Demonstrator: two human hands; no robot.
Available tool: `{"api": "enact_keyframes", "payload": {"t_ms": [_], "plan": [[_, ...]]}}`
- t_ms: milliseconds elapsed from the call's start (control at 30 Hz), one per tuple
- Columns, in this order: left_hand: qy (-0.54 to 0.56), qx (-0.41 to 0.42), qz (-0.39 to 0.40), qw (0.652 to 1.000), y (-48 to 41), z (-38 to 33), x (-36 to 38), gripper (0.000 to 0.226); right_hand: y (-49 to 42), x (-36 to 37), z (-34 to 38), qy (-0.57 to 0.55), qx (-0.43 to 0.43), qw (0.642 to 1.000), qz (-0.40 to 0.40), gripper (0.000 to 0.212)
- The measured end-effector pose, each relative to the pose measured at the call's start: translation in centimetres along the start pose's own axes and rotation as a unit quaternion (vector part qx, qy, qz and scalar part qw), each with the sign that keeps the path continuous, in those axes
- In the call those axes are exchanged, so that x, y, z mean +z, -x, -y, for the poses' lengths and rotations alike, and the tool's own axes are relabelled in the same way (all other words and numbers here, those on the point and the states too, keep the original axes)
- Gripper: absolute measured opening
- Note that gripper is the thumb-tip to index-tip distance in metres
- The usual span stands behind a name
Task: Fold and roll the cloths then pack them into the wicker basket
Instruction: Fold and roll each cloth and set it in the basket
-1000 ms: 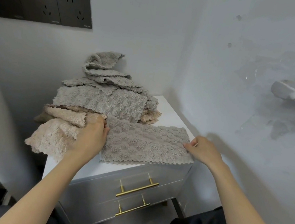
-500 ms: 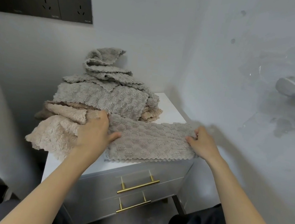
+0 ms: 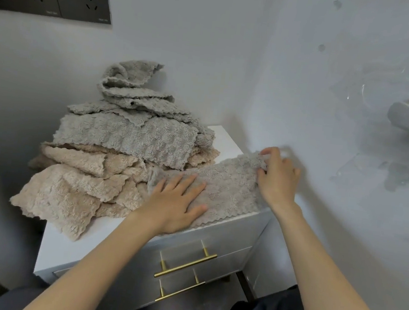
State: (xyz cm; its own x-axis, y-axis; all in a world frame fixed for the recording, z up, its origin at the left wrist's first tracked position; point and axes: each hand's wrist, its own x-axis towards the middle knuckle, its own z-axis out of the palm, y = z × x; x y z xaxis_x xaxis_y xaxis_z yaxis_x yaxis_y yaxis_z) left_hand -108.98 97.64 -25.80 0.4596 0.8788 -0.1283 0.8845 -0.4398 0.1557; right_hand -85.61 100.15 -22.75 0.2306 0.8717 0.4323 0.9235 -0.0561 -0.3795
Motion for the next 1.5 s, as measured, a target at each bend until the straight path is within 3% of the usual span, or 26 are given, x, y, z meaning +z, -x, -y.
{"api": "enact_keyframes", "payload": {"t_ms": [100, 233, 433, 600, 767, 900, 1067, 1200, 1267, 1400, 1500], "plan": [[0.018, -0.005, -0.022, 1.000, -0.5, 0.1, -0.6, 0.054, -1.4, 0.5, 0.4, 0.046, -0.009, 0.999, -0.009, 0.043], [0.015, -0.029, -0.041, 0.999, -1.2, 0.7, -1.3, 0.051, -3.1, 1.3, 1.1, 0.018, 0.005, 0.999, -0.035, 0.045], [0.089, 0.000, -0.094, 0.992, -2.1, 1.0, -2.0, 0.054, -5.8, 2.6, 2.7, -0.208, 0.047, 0.976, -0.035, 0.039], [0.141, 0.032, -0.084, 0.986, -2.6, 0.5, -2.2, 0.041, -6.6, 3.1, 3.1, -0.299, -0.001, 0.949, 0.101, 0.062], [0.146, 0.036, -0.084, 0.985, -2.6, 0.4, -2.1, 0.042, -5.6, 2.1, 2.1, -0.210, -0.037, 0.962, 0.171, 0.042], [0.144, 0.041, -0.084, 0.985, -2.1, 0.3, -1.8, 0.047, -3.2, -0.5, 2.2, -0.167, -0.088, 0.948, 0.255, 0.020], [0.104, 0.052, -0.083, 0.990, -0.6, 1.1, -1.2, 0.045, 1.9, -2.3, 2.4, -0.153, -0.129, 0.915, 0.350, 0.016], [0.061, 0.102, -0.131, 0.984, 0.5, 1.3, -1.1, 0.033, 5.1, -2.4, 1.3, -0.037, -0.183, 0.919, 0.346, 0.053], [0.037, 0.119, -0.129, 0.984, 0.7, 1.4, -1.1, 0.034, 6.5, -2.0, 0.9, 0.029, -0.218, 0.922, 0.319, 0.060], [0.032, 0.111, -0.128, 0.985, 1.0, 1.4, -0.7, 0.042, 7.5, -2.0, 0.4, 0.010, -0.250, 0.938, 0.242, 0.029], [0.031, 0.106, -0.158, 0.981, 1.0, 1.1, -0.3, 0.037, 7.3, -2.4, -0.1, -0.035, -0.210, 0.951, 0.225, 0.023]]}}
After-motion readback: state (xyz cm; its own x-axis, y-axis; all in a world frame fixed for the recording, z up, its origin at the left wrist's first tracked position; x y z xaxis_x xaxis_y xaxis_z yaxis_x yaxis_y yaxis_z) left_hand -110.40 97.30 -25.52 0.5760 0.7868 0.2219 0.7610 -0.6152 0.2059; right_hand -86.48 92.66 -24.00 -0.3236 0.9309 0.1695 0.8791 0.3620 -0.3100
